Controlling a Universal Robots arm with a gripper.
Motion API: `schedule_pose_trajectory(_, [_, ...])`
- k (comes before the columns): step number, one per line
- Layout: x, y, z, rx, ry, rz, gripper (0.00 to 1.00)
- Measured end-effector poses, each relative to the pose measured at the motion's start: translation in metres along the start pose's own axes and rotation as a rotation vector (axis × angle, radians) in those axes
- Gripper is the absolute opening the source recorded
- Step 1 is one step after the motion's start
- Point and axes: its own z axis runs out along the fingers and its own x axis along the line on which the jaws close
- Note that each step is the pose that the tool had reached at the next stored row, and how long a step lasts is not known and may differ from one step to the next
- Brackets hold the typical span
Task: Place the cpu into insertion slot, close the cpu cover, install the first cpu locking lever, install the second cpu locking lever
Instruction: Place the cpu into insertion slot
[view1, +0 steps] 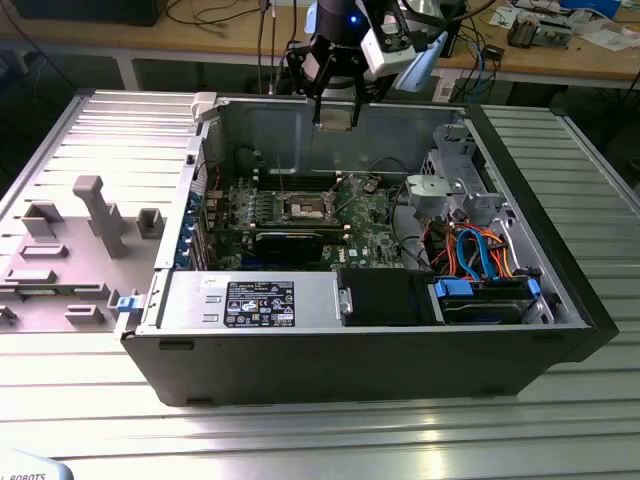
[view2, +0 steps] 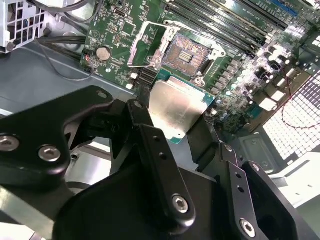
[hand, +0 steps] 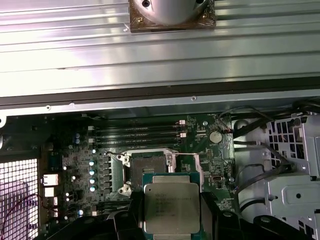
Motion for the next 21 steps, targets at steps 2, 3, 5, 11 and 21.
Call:
schedule_pose_trajectory(2, [0.0001,0.0,0.0,-0.0002,-0.0008,0.009,0.54])
schedule_pose_trajectory(3, [0.0001,0.0,0.0,-0.0004,-0.0018,0.021,0.54])
schedule_pose_trajectory(5, [0.0001,0.0,0.0,-0.0007,-0.0031,0.034,0.54])
schedule_pose_trajectory(11, [0.0001,0.0,0.0,-0.0008,-0.0033,0.037,0.54])
schedule_pose_trajectory(21, [0.0001,0.0,0.0,-0.0009,-0.004,0.045,0.54])
